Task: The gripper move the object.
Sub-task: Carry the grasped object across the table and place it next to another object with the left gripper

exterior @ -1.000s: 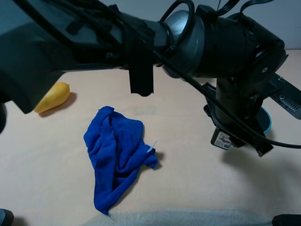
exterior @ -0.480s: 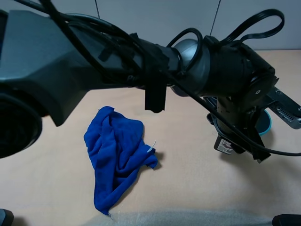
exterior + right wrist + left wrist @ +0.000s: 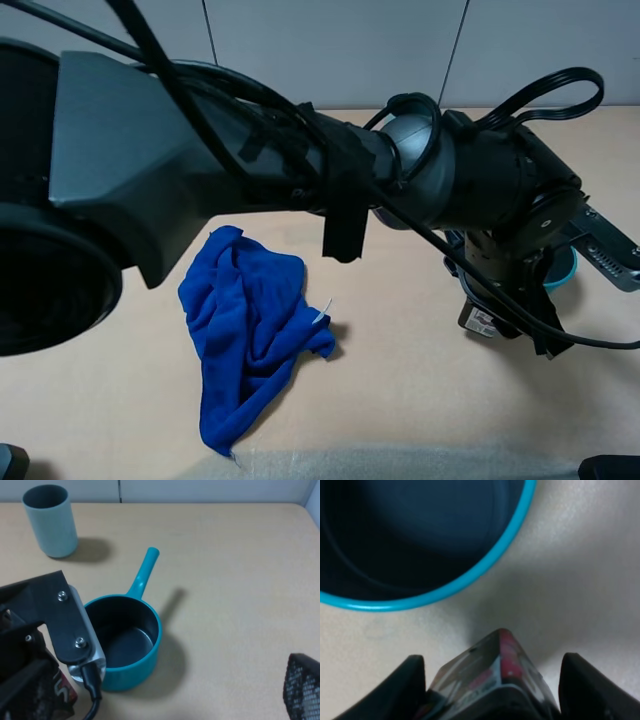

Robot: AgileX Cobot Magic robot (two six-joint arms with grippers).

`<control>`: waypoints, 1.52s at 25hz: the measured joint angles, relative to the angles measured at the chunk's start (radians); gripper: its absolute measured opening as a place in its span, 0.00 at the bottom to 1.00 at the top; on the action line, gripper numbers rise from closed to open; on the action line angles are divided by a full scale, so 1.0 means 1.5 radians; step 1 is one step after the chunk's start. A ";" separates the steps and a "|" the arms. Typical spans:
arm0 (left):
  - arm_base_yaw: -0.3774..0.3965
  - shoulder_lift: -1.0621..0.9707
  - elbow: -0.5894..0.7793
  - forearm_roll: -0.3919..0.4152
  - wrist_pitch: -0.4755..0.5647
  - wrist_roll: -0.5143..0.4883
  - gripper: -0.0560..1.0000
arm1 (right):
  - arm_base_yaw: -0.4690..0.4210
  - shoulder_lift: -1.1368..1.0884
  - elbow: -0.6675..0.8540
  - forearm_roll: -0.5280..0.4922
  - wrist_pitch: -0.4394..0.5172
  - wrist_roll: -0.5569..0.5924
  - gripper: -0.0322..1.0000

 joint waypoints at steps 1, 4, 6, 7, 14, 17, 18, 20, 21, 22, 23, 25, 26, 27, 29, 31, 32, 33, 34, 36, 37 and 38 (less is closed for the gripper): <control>0.000 0.001 0.000 0.000 0.000 0.000 0.60 | 0.000 0.000 0.000 0.000 0.000 0.000 0.70; 0.000 0.004 0.000 0.003 -0.001 0.000 0.60 | 0.000 0.000 0.000 0.000 0.000 0.000 0.70; 0.000 0.004 0.000 0.008 -0.005 0.000 0.60 | 0.000 0.000 0.000 0.000 0.000 0.000 0.70; 0.000 0.004 0.000 0.009 -0.005 0.000 0.60 | 0.000 0.000 0.000 0.000 0.000 0.000 0.70; 0.000 0.004 0.000 0.012 -0.009 0.000 0.60 | 0.000 0.000 0.000 0.000 0.000 0.000 0.70; 0.000 0.004 0.000 0.012 -0.009 0.000 0.61 | 0.000 0.000 0.000 0.000 0.000 0.000 0.70; 0.000 0.004 0.000 0.012 -0.009 0.000 0.63 | 0.000 0.000 0.000 0.000 0.000 0.000 0.70; 0.000 0.004 0.000 0.013 -0.010 0.000 0.70 | 0.000 0.000 0.000 0.000 0.000 0.000 0.70; 0.000 0.004 0.000 0.013 -0.010 0.000 0.74 | 0.000 0.000 0.000 0.000 0.000 0.000 0.70; 0.000 0.004 0.000 0.013 -0.011 0.000 0.77 | 0.000 0.000 0.000 0.000 0.000 0.000 0.70; 0.000 0.004 0.000 0.013 -0.012 0.000 0.80 | 0.000 0.000 0.000 0.000 0.000 0.000 0.70; 0.000 0.004 0.000 0.013 -0.014 0.000 0.83 | 0.000 0.000 0.000 0.000 0.000 0.000 0.70; 0.000 0.004 0.000 0.013 -0.014 0.000 0.84 | 0.000 0.000 0.000 0.000 0.000 0.000 0.70; 0.000 0.004 0.000 0.013 -0.014 0.000 0.84 | 0.000 0.000 0.000 0.000 0.000 0.000 0.70; 0.000 0.004 0.000 0.013 -0.014 0.000 0.85 | 0.000 0.000 0.000 0.000 0.000 0.000 0.70; 0.000 0.004 0.000 0.013 -0.014 -0.001 0.85 | 0.000 0.000 0.000 0.000 0.000 0.000 0.70; 0.000 0.004 0.000 0.013 -0.014 -0.003 0.85 | 0.000 0.000 0.000 0.000 0.000 0.000 0.70; 0.000 0.004 0.000 0.013 -0.014 -0.003 0.85 | 0.000 0.000 0.000 0.000 0.000 0.000 0.70; 0.000 0.004 0.000 0.013 -0.014 -0.003 0.85 | 0.000 0.000 0.000 0.000 0.000 0.000 0.70; 0.000 0.004 -0.004 0.013 -0.006 -0.004 0.85 | 0.000 0.000 0.000 0.000 0.000 0.000 0.70; 0.000 0.004 -0.009 0.013 0.005 -0.004 0.85 | 0.000 0.000 0.000 0.000 0.000 0.000 0.70; 0.000 0.004 -0.016 0.013 0.017 -0.005 0.85 | 0.000 0.000 0.000 0.000 0.000 0.000 0.70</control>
